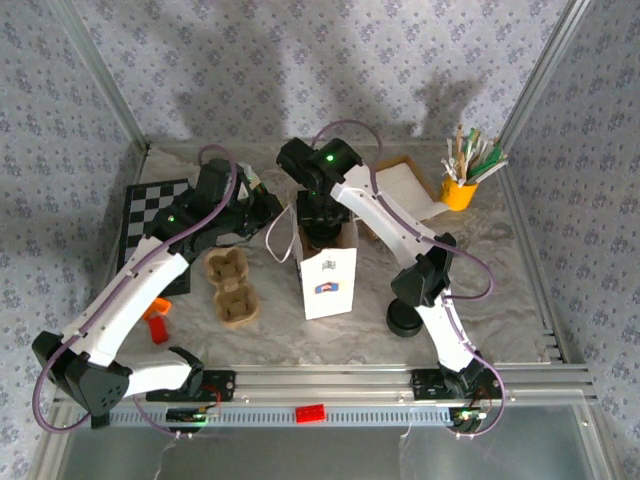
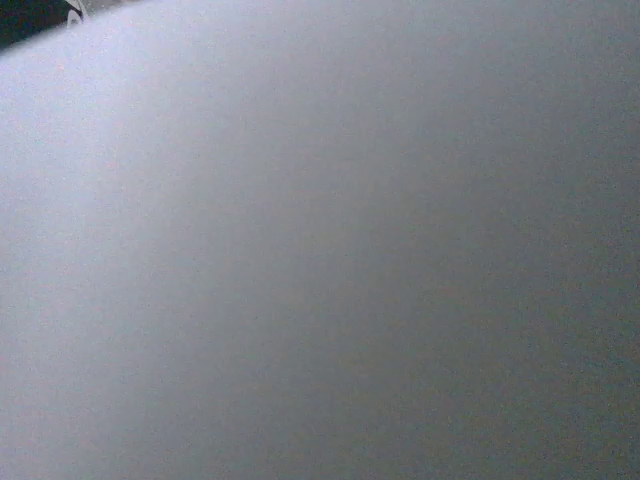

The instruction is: Pack the takeout coffee

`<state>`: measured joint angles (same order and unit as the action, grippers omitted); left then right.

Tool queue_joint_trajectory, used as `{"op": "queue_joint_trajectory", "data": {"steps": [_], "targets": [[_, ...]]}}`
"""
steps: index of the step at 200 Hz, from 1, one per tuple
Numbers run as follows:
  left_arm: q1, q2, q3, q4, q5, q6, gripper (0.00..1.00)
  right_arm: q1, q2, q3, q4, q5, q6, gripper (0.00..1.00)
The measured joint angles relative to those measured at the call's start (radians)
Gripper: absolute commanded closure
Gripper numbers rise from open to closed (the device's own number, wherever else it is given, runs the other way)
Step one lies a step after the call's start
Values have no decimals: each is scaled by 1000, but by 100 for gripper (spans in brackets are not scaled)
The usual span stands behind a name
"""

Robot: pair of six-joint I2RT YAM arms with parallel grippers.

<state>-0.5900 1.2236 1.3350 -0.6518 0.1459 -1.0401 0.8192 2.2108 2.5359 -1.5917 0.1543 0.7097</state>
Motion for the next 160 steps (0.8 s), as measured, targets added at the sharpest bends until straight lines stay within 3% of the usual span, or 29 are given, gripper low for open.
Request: {"op": "queue_joint_trajectory", "data": {"steps": [57, 160], "targets": [[1, 0, 0, -3, 0, 3, 96, 0, 0, -36, 17, -1, 0, 53], [1, 0, 0, -4, 0, 9, 99, 3, -5, -50, 16, -7, 0, 54]]}}
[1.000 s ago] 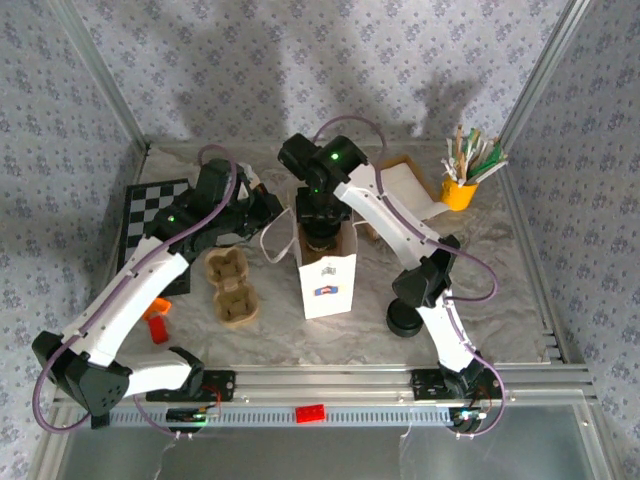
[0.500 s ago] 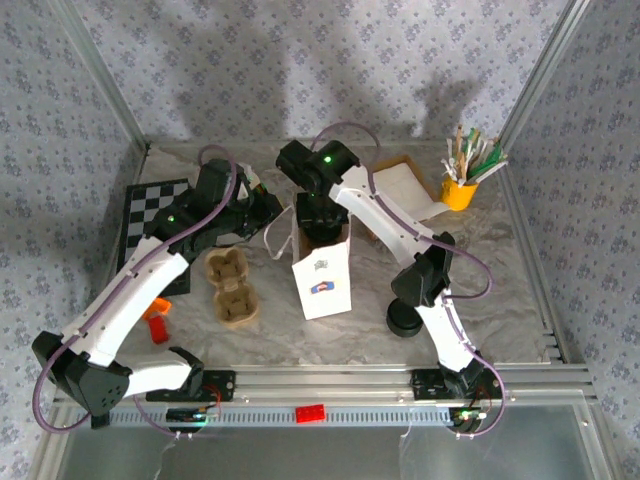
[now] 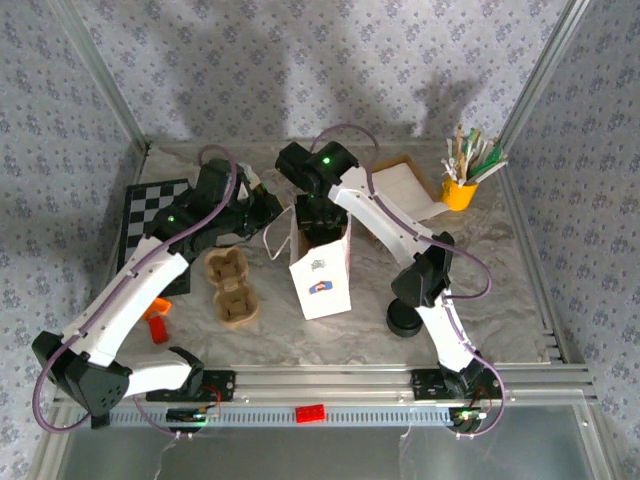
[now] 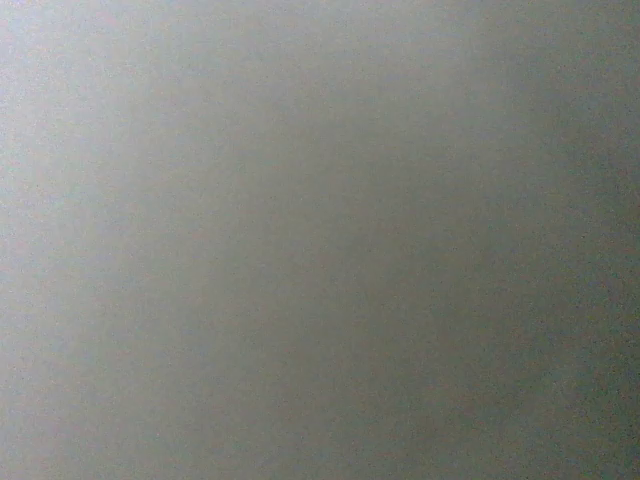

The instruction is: Pack the takeout coffee

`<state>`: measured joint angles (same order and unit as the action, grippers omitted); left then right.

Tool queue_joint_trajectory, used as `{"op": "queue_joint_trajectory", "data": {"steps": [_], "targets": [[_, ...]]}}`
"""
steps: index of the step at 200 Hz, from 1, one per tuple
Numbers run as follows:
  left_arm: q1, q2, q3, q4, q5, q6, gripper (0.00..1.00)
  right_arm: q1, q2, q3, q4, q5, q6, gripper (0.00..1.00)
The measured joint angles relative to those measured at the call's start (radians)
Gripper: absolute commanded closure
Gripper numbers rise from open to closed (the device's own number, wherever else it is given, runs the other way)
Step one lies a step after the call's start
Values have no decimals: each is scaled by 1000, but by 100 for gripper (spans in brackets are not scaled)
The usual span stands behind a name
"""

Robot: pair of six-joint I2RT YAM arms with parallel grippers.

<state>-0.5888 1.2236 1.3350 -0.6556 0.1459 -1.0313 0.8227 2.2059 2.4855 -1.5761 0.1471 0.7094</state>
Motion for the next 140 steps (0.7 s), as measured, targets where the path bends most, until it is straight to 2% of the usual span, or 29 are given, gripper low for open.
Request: {"op": "queue_joint_trajectory", "data": {"steps": [67, 140], "targets": [[0, 0, 0, 0, 0, 11, 99, 5, -9, -35, 13, 4, 0, 54], [0, -6, 0, -32, -4, 33, 96, 9, -26, -86, 40, 7, -16, 54]]}}
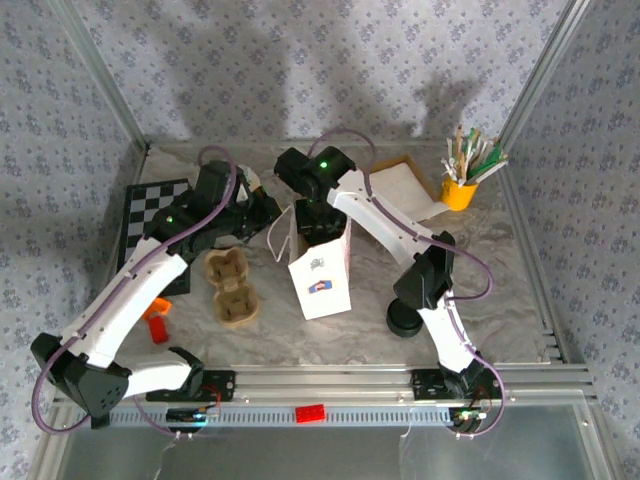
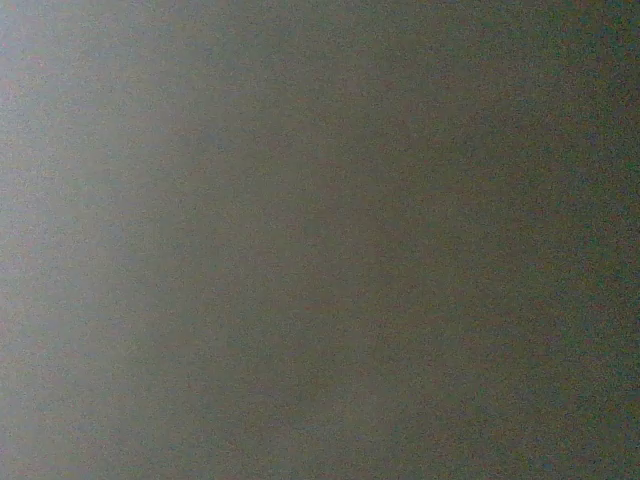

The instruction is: Pack the takeout coffee

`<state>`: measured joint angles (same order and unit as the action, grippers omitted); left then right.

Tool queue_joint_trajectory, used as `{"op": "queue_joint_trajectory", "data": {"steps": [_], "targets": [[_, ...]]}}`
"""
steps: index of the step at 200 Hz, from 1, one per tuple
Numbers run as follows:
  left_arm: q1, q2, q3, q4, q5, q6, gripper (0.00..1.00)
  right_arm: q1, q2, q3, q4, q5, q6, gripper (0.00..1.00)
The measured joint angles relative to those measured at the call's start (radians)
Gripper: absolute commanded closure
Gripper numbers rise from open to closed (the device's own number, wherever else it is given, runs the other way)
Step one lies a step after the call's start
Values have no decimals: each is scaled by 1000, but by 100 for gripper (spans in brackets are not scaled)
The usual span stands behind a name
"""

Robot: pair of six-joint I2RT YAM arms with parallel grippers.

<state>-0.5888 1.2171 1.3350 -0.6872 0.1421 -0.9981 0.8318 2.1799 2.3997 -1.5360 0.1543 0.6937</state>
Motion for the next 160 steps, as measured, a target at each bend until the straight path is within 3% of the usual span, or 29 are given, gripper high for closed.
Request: {"op": "queue_joint_trajectory", "data": {"steps": [160], "targets": [[42, -27, 39, -93, -5, 67, 83, 8, -26, -46, 16, 0, -6, 55]]}}
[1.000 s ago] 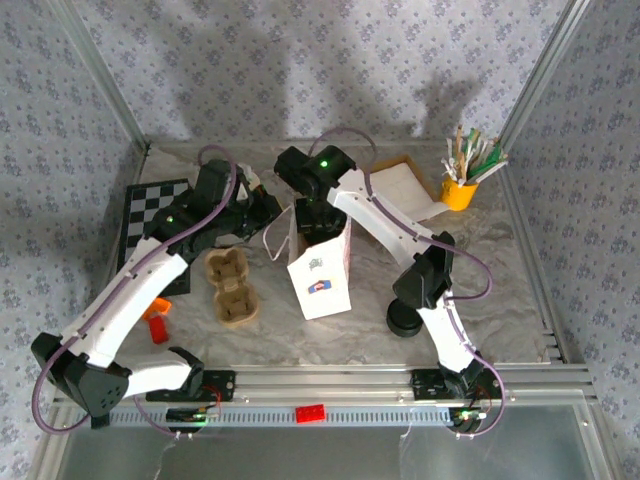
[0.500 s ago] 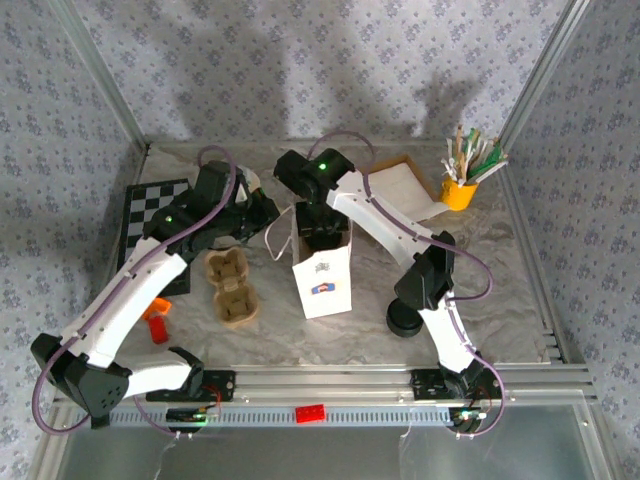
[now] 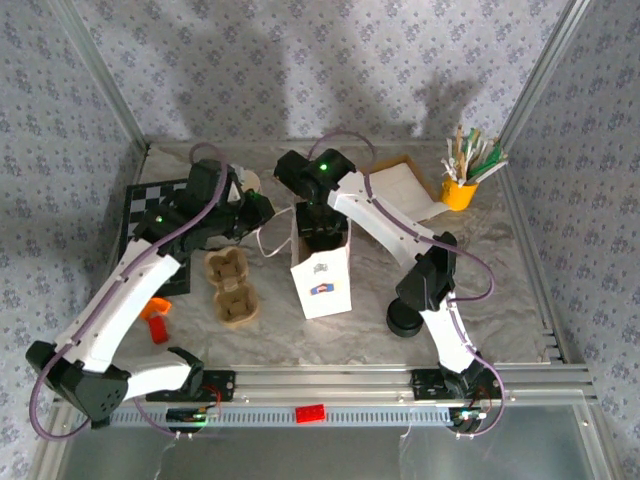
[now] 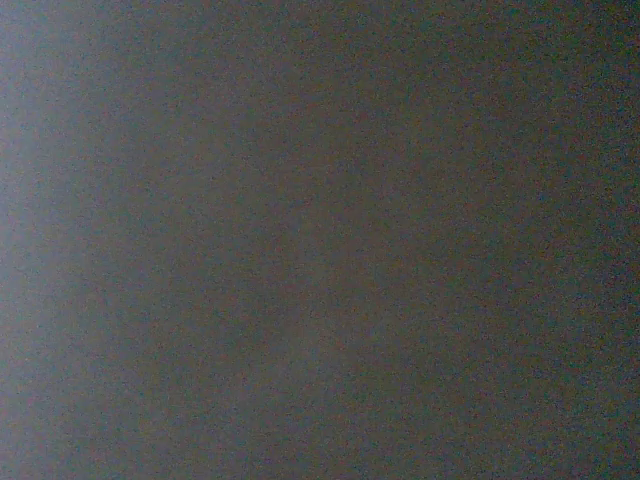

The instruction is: Pack the takeout coffee

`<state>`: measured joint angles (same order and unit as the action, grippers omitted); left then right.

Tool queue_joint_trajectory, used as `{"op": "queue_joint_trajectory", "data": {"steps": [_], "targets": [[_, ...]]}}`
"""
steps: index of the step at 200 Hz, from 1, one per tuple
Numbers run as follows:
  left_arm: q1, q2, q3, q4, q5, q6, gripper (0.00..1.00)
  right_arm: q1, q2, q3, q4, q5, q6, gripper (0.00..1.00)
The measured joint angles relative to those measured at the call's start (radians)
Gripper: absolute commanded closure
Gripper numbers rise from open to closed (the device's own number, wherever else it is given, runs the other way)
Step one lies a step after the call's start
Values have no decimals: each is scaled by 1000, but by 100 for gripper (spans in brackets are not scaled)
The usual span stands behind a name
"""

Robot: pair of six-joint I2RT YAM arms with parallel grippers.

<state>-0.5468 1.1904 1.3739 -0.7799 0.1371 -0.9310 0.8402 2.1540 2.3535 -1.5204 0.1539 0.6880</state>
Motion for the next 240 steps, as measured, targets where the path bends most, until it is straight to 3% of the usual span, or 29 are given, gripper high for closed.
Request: {"op": "queue_joint_trajectory", "data": {"steps": [51, 240], "targets": [[50, -39, 4, -34, -2, 23, 83, 9, -6, -21, 11, 2, 0, 55], [51, -36, -9, -35, 13, 33, 84, -8, -89, -204, 150, -3, -1, 55]]}}
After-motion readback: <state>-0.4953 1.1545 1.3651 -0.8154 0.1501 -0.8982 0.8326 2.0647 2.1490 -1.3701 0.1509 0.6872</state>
